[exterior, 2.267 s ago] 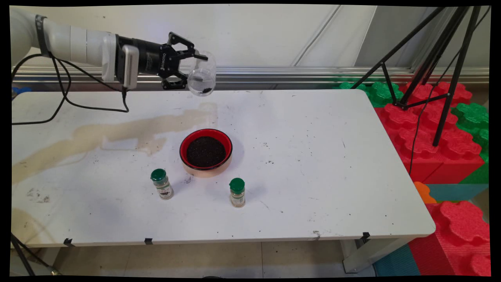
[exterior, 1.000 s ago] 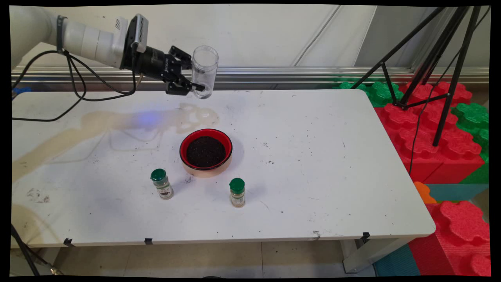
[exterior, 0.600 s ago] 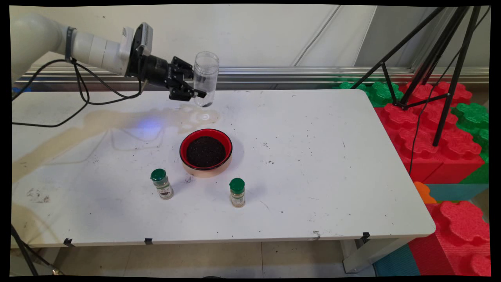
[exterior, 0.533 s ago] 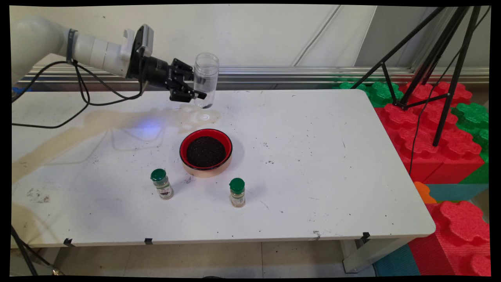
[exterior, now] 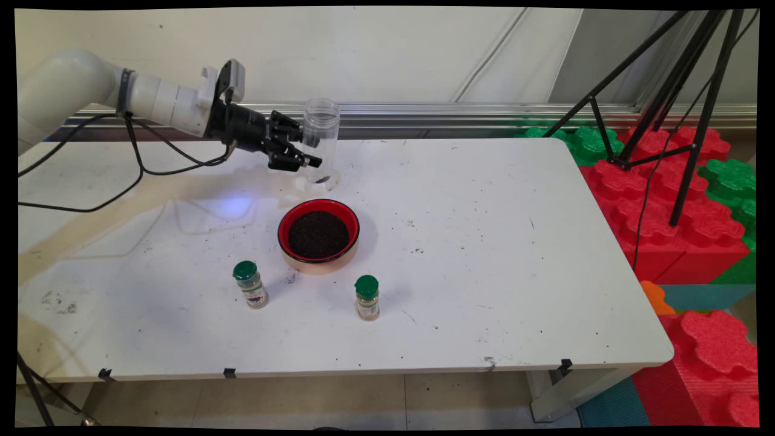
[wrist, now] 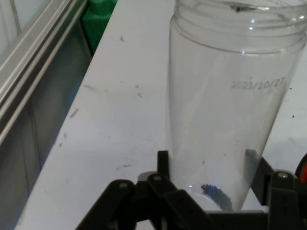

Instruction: Place the picked object on the table

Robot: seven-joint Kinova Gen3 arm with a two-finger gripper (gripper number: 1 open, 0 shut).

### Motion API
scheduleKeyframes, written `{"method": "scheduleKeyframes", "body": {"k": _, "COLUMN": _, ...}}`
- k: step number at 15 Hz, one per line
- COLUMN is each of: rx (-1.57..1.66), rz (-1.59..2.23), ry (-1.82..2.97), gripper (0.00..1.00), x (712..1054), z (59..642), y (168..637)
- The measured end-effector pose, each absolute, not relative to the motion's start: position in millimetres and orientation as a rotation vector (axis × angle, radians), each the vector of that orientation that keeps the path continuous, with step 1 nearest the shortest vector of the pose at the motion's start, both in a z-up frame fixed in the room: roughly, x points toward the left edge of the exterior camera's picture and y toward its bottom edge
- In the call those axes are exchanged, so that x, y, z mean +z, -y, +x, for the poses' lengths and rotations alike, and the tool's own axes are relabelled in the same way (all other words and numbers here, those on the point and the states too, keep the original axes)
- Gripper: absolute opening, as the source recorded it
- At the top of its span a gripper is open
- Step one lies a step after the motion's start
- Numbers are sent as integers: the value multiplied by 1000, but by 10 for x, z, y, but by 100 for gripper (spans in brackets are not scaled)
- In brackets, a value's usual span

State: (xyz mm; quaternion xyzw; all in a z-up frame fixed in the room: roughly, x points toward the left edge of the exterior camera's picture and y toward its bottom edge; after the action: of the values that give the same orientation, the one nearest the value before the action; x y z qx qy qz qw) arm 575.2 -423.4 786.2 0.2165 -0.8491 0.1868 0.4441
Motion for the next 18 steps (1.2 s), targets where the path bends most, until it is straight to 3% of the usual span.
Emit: {"method": "scheduleKeyframes", "body": {"k": 18, "rx": 393, "rz": 651, "ry": 2054, "gripper": 0, "x": 7321, "z": 5834, "y": 4210}}
